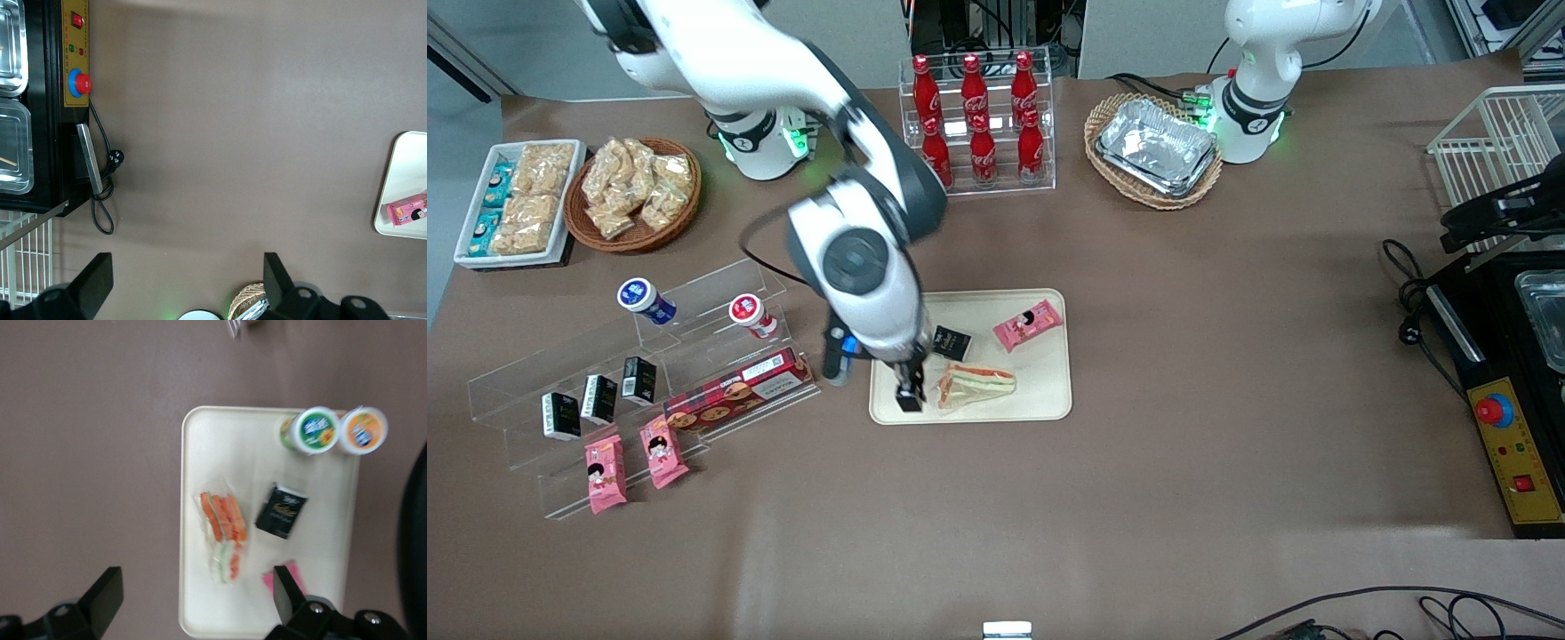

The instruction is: Place sandwich on tray

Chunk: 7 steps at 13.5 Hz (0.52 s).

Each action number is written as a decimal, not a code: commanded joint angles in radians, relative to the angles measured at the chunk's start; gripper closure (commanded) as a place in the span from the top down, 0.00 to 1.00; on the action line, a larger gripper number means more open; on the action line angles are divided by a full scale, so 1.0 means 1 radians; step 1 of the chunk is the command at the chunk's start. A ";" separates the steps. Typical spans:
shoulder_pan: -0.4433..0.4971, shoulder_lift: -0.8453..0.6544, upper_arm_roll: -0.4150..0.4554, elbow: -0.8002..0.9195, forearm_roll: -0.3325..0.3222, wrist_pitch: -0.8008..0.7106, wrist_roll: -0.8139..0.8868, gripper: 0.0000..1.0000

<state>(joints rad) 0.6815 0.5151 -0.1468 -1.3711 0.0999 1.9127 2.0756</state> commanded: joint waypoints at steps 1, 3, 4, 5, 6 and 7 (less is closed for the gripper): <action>-0.054 -0.151 0.013 -0.029 0.072 -0.145 -0.292 1.00; -0.094 -0.194 0.012 -0.029 0.099 -0.219 -0.485 1.00; -0.114 -0.214 0.013 -0.029 0.095 -0.277 -0.590 1.00; -0.147 -0.239 0.029 -0.028 0.090 -0.334 -0.718 1.00; -0.202 -0.269 0.070 -0.031 0.084 -0.381 -0.862 1.00; -0.261 -0.282 0.113 -0.031 0.080 -0.423 -0.996 1.00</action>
<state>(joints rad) 0.5421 0.2995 -0.1269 -1.3736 0.1692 1.5858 1.3778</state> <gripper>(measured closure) 0.000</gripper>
